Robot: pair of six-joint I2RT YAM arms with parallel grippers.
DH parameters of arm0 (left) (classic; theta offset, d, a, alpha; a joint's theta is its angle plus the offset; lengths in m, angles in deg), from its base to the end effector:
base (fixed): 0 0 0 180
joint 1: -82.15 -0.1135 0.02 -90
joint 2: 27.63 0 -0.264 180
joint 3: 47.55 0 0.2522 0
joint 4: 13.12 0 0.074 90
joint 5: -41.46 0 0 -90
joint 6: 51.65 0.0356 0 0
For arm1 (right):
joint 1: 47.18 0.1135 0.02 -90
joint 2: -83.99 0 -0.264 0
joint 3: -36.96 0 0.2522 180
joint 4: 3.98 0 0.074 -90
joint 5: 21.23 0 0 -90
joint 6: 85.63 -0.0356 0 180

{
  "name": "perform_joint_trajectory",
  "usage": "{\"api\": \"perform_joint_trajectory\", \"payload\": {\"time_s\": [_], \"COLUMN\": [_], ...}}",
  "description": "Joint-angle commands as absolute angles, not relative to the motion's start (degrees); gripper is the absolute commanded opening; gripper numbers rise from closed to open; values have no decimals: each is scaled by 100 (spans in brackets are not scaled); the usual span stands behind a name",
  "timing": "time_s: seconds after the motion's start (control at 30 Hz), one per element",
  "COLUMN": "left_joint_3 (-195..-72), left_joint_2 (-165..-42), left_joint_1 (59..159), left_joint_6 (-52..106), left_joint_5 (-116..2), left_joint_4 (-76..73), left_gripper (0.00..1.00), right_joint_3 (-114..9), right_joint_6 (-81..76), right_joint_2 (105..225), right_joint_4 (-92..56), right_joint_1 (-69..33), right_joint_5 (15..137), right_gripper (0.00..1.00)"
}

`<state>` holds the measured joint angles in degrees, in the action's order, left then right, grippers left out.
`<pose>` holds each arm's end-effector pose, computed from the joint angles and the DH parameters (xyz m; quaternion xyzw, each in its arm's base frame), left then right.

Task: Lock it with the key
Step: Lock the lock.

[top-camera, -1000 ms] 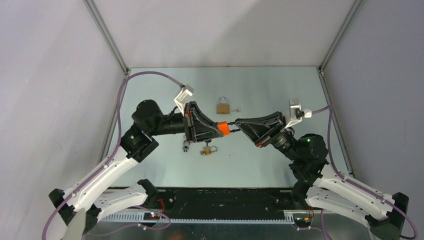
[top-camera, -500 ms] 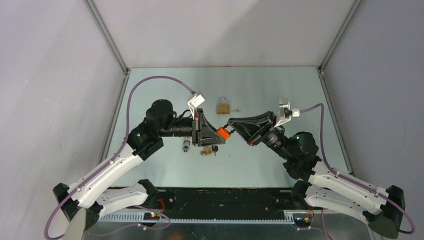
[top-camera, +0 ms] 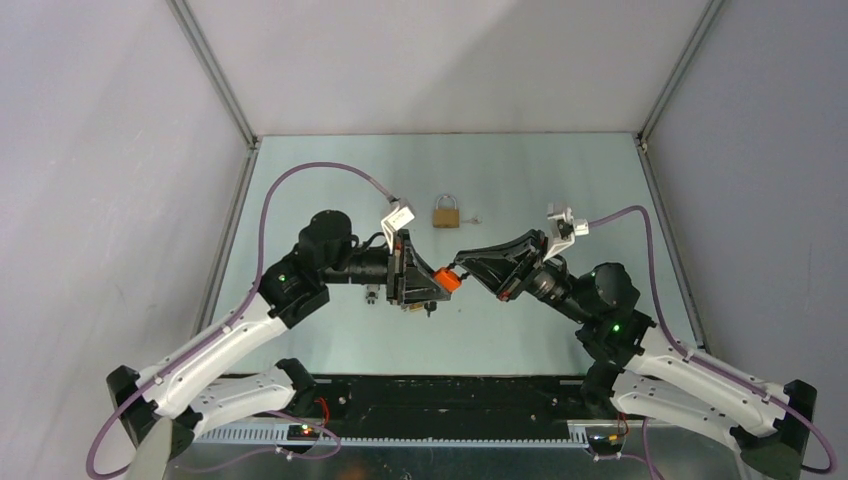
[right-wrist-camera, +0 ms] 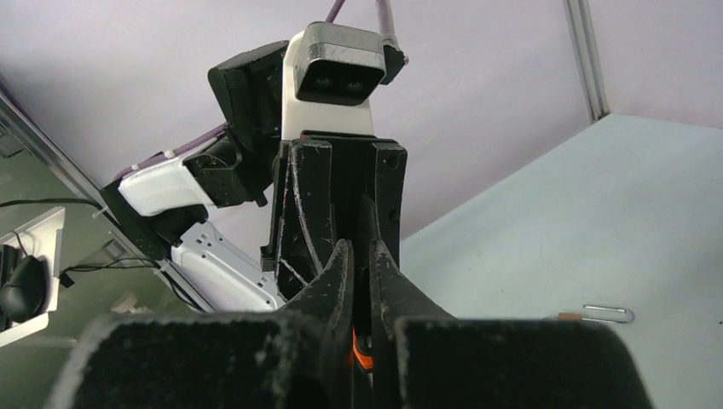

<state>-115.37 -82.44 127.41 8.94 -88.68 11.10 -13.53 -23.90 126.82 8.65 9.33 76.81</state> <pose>0.1335 -0.1674 0.3664 0.3158 0.6889 -0.5724 0.3131 0.0945 0.1519 0.3645 -0.1949 0.5388 0.5815 0.5776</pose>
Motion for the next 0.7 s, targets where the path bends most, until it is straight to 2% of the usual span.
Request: {"api": "perform_joint_trajectory", "payload": {"time_s": [0.0,0.33,0.67], "left_joint_3": [-11636,-11597,-11835], "left_joint_2": [-8165,-8212,-8381], "left_joint_1": [12655,12647,12593], "left_joint_6": [1146,1110,1382], "left_joint_5": [-7748,-7754,-7881], "left_joint_4": [-274,1,692], "left_gripper": [0,0,0], "right_joint_3": [-1490,-1729,-1767], "right_joint_6": [-2556,-2827,-2866], "right_joint_2": [12721,12451,12254], "right_joint_4": [-470,-985,-1188], "right_joint_1": [1155,634,457], "right_joint_5": [9317,9813,9828], "right_gripper": [6,24,33]}}
